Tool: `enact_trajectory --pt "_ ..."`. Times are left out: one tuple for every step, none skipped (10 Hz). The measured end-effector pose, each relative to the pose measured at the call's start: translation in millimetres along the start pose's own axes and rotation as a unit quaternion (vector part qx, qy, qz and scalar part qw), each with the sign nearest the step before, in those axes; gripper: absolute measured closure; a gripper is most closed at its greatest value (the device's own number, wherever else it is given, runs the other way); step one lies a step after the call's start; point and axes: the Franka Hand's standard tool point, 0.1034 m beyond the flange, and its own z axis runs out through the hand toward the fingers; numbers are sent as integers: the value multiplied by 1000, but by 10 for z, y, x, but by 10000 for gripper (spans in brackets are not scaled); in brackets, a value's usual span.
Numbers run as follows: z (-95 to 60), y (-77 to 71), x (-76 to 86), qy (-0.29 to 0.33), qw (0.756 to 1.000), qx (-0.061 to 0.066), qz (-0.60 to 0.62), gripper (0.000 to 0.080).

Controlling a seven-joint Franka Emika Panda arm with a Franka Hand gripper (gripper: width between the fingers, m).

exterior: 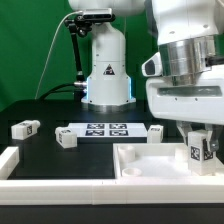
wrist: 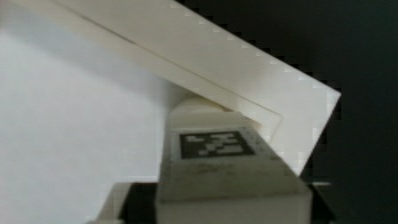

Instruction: Assemble one leg

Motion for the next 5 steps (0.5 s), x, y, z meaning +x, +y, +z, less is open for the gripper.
enact_trajectory --pt "1 2 -14 0 996 13 89 505" --pt "2 4 -38 1 982 28 189 505" --pt "4 -4 -49 0 963 38 268 505" --pt "5 -6 -48 -5 939 50 341 505" --pt "5 -8 -47 -15 914 56 402 505"
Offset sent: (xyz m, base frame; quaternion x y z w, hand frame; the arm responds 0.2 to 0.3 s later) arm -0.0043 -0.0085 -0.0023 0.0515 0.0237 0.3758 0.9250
